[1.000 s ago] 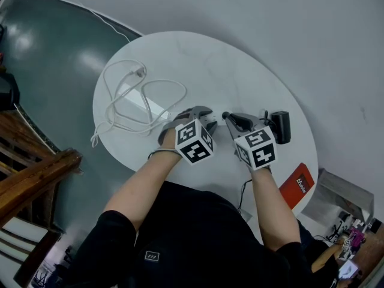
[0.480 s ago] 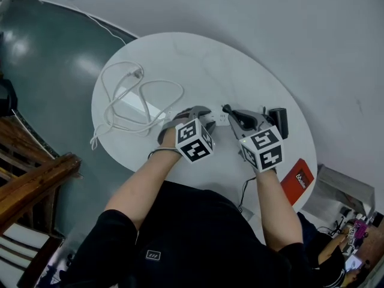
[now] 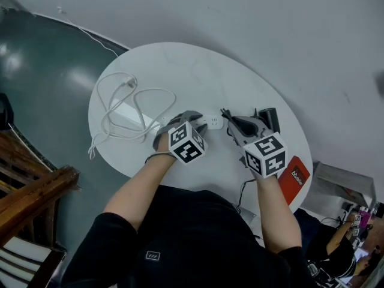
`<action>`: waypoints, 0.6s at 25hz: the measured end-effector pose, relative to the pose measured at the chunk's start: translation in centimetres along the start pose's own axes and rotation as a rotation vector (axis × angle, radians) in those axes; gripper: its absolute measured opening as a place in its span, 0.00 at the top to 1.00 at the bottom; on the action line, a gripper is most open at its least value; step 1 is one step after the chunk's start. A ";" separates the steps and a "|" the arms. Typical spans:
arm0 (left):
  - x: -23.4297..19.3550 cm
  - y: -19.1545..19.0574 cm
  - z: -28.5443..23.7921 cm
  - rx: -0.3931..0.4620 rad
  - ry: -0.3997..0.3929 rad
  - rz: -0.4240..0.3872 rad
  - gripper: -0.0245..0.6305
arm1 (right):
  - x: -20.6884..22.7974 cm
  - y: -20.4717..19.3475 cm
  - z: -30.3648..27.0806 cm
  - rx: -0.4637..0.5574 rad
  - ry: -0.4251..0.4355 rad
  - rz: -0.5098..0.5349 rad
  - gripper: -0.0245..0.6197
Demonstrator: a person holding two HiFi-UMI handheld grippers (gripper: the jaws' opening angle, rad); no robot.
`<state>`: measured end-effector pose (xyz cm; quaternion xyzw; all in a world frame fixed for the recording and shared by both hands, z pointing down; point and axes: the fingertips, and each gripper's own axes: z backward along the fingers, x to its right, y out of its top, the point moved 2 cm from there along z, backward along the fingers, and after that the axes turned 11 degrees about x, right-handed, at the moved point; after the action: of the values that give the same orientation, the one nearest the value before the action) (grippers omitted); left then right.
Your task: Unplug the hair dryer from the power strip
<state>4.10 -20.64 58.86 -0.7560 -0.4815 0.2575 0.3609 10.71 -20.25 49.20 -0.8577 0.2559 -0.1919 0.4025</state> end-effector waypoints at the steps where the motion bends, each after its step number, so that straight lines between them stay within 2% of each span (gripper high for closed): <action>1: -0.1 0.2 0.2 0.017 0.013 0.004 0.77 | -0.1 0.0 0.3 0.007 -0.002 -0.005 0.87; 5: -0.3 1.6 1.8 0.093 0.051 0.016 0.77 | -1.0 -0.8 1.7 0.027 -0.007 -0.031 0.87; 15: -0.8 4.1 6.3 0.247 0.107 0.065 0.79 | -3.9 -5.3 2.1 -0.006 -0.016 -0.106 0.87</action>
<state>1.36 -20.58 51.85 -0.7337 -0.4015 0.2857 0.4678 10.27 -13.78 51.67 -0.8728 0.2072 -0.2053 0.3912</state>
